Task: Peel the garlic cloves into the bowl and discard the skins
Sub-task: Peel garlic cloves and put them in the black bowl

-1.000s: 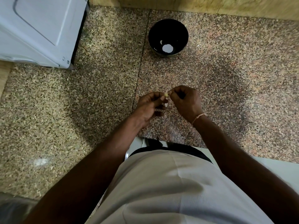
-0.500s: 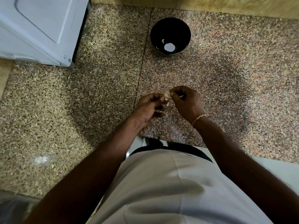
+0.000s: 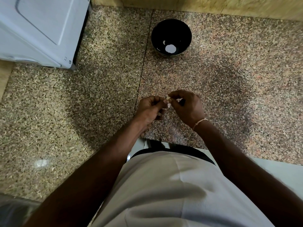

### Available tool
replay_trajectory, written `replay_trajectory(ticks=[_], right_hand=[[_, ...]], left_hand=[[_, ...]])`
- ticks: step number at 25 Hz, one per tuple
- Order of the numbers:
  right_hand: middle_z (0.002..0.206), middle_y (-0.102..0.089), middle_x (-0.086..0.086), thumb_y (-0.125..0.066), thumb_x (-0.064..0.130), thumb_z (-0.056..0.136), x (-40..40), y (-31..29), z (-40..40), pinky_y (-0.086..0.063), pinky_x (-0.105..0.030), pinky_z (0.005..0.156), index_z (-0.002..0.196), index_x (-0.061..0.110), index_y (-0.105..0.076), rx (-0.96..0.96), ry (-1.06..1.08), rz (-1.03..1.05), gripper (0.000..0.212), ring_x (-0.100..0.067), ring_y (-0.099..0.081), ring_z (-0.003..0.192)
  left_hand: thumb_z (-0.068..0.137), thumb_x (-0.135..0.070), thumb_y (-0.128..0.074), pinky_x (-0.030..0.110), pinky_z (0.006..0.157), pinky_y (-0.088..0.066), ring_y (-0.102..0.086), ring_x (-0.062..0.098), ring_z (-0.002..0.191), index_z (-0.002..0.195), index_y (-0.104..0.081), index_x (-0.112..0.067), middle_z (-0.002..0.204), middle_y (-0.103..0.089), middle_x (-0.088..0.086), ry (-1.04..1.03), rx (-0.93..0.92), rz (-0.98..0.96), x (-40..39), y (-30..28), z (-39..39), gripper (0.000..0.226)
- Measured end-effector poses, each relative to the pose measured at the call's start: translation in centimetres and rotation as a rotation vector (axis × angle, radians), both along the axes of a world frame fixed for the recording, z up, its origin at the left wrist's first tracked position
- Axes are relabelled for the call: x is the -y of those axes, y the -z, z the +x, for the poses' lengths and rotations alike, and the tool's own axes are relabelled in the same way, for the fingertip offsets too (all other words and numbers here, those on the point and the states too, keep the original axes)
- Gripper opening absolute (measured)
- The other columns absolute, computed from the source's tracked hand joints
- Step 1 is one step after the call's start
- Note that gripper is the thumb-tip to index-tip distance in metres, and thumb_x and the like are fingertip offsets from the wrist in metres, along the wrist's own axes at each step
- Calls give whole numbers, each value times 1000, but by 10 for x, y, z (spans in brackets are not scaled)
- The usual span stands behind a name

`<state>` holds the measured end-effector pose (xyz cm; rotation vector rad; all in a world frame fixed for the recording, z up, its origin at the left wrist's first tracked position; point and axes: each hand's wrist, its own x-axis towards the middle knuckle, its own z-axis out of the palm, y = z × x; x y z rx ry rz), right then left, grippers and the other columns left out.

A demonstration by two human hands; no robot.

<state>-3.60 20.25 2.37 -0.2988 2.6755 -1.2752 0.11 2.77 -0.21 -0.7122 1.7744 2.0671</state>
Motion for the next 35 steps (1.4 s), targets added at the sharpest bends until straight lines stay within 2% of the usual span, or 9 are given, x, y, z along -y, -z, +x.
replay_trajectory(ticks=[4, 12, 17, 20, 22, 25, 29, 32, 35], right_hand=[[99, -75, 9, -69, 23, 95, 0, 4, 0, -38, 1, 60, 106, 20, -77, -25, 11, 12, 13, 17, -59, 70], [90, -73, 12, -71, 23, 95, -2, 3, 0, -38, -3, 55, 104, 21, -76, 72, 89, -70, 10, 8, -62, 62], [93, -76, 4, -73, 17, 95, -5, -1, -2, -61, -33, 67, 105, 18, -77, 200, 150, -168, 11, -11, -71, 75], [95, -76, 0, -73, 13, 94, -8, -1, -5, -63, -48, 74, 105, 15, -77, 225, 156, -186, 12, -20, -72, 81], [94, -76, -2, -73, 13, 94, -9, 0, -7, -62, -51, 75, 104, 16, -77, 238, 176, -180, 11, -22, -72, 81], [92, -76, 0, -73, 16, 94, -9, 2, -10, -63, -46, 75, 102, 18, -77, 226, 207, -157, 10, -19, -71, 77], [93, -74, 7, -74, 19, 93, -11, 5, -13, -59, -31, 75, 102, 21, -76, 178, 192, -56, 10, -10, -69, 84], [93, -72, 8, -73, 18, 93, -9, 10, -19, -48, -11, 67, 103, 20, -76, 154, 149, 19, 11, -1, -63, 80], [89, -71, 8, -72, 16, 92, 0, 10, -32, -40, -4, 60, 101, 18, -75, 132, 94, 68, 10, -2, -62, 77]], left_hand=[[94, -28, -79, 26, 48, -54, -69, 12, 66, 89, -79, -28, 92, -80, 6, 52, -60, -78, -1, 2, 1, 4], [90, -35, -80, 29, 50, -55, -70, 13, 66, 91, -78, -32, 93, -79, 5, 63, -98, -128, -4, 3, -1, 4], [93, -27, -80, 28, 49, -56, -71, 14, 65, 91, -78, -30, 93, -79, 9, 30, -93, -130, -3, 4, 1, 4], [93, -22, -79, 27, 47, -55, -69, 13, 60, 89, -77, -26, 88, -79, 8, 4, -91, -135, -3, 3, 1, 6], [94, -17, -78, 28, 46, -56, -66, 12, 57, 90, -76, -21, 81, -77, 5, -7, -79, -149, -4, 1, 0, 6], [94, -16, -79, 31, 49, -59, -65, 10, 58, 95, -74, -14, 73, -74, -1, 18, -51, -220, -2, -1, -1, 5], [93, -13, -79, 32, 51, -59, -65, 11, 57, 97, -73, -10, 72, -72, -1, 9, -17, -262, -2, -2, 0, 7], [92, -12, -79, 41, 60, -63, -66, 14, 61, 94, -73, -12, 79, -72, 4, 8, -13, -322, -3, 0, 0, 7], [90, -16, -82, 50, 71, -65, -68, 18, 68, 88, -73, -19, 81, -74, 1, 34, -25, -429, -2, 6, 0, 10]])
